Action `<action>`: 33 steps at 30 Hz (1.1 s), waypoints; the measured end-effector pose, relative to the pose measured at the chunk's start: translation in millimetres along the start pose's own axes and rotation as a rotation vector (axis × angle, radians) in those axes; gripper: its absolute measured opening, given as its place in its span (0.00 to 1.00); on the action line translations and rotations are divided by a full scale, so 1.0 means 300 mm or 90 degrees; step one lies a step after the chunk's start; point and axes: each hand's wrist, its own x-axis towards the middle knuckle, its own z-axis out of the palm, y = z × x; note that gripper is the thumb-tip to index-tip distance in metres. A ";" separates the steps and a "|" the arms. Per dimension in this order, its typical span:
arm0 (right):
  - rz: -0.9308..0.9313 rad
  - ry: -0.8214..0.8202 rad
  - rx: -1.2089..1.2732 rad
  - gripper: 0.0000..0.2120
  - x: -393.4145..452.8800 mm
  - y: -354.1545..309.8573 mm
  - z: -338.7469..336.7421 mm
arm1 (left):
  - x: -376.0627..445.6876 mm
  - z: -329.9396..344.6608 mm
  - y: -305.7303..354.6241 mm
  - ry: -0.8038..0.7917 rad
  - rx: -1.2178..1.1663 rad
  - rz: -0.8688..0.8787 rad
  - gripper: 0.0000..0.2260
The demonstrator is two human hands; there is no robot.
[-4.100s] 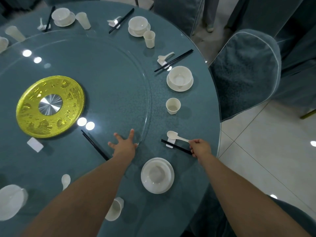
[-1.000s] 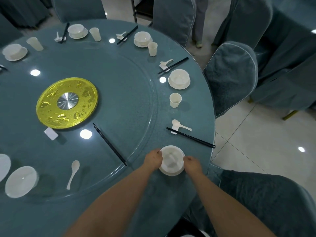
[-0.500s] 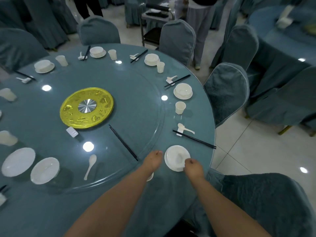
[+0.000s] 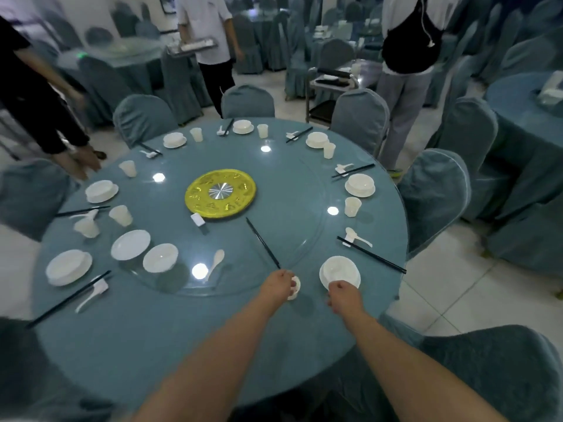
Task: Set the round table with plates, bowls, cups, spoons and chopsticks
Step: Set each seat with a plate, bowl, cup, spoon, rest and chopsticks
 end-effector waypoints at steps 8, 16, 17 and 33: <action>-0.051 -0.136 -0.072 0.14 -0.224 0.077 0.070 | -0.255 -0.034 -0.221 0.113 -0.002 0.015 0.10; -0.076 -0.234 -0.126 0.11 -0.471 0.129 0.269 | -0.531 -0.229 -0.471 0.234 -0.064 -0.045 0.10; -0.073 -0.248 -0.126 0.10 -0.506 0.131 0.300 | -0.563 -0.259 -0.503 0.245 -0.074 -0.057 0.10; -0.068 -0.267 -0.146 0.11 -1.009 0.257 0.864 | -0.985 -0.817 -0.997 0.241 -0.102 -0.087 0.09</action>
